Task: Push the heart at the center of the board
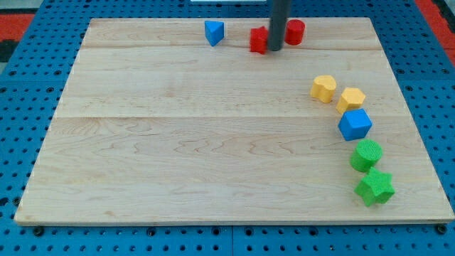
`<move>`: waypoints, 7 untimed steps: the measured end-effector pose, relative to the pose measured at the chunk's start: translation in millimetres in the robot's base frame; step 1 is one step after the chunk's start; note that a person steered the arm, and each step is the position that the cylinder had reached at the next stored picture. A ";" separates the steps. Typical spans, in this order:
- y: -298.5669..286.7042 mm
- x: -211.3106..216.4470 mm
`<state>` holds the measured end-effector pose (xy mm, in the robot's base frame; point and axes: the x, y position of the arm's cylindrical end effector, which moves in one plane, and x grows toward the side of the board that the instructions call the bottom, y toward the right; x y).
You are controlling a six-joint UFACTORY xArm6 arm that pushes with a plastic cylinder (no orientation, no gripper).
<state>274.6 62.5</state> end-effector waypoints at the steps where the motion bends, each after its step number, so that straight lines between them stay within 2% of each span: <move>1: 10.9 15.1; 2: -23.7 17.0; 4: -0.7 -6.2; 5: 54.7 31.7; 6: 164.7 43.6; 7: 192.5 111.2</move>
<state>385.8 255.0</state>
